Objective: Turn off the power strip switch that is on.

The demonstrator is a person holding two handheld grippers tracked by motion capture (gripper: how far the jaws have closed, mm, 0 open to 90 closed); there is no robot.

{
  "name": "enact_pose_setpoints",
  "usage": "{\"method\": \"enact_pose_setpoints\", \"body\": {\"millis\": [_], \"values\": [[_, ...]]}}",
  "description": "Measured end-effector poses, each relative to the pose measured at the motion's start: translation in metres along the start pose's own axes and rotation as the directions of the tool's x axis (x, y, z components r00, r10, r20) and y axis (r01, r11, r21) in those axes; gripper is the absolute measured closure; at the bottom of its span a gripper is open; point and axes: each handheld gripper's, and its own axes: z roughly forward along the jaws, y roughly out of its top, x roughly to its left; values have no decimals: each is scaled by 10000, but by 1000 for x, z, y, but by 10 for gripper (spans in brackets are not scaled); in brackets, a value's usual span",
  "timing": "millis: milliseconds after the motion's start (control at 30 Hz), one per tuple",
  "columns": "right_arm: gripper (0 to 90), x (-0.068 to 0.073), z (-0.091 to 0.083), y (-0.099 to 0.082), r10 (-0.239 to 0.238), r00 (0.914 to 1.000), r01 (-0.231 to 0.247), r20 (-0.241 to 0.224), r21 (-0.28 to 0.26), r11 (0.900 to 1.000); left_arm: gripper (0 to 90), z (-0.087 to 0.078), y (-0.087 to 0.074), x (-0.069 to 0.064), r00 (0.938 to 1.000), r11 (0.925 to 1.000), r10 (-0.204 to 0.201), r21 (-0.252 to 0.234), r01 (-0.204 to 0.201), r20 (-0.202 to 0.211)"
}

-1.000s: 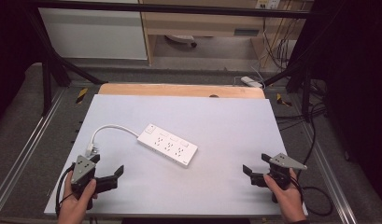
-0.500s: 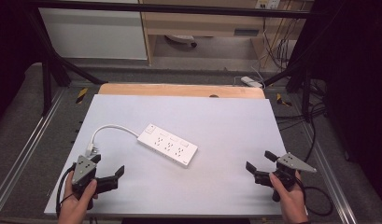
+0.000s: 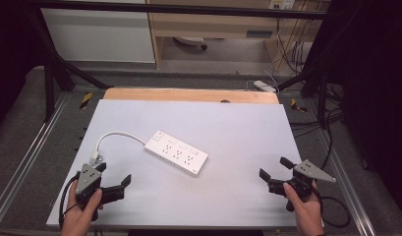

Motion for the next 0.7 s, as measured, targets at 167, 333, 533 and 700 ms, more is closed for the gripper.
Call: {"method": "enact_pose_setpoints", "body": {"millis": [167,333,533,700], "values": [[28,0,-2,2,169,9998,-169,-127,22,9999,46,0,0,0,10000,10000,17,-30,-16,35],[24,3,-2,4,184,9997,-183,-146,89,9998,46,0,0,-1,10000,10000,39,46,-39,67],[26,5,-3,6,220,9998,-220,5,-87,9997,46,0,0,-1,9999,10000,30,-31,-30,106],[21,7,-2,7,163,9999,-162,52,-189,9997,46,0,0,-1,9999,10000,49,-3,-49,103]]}}
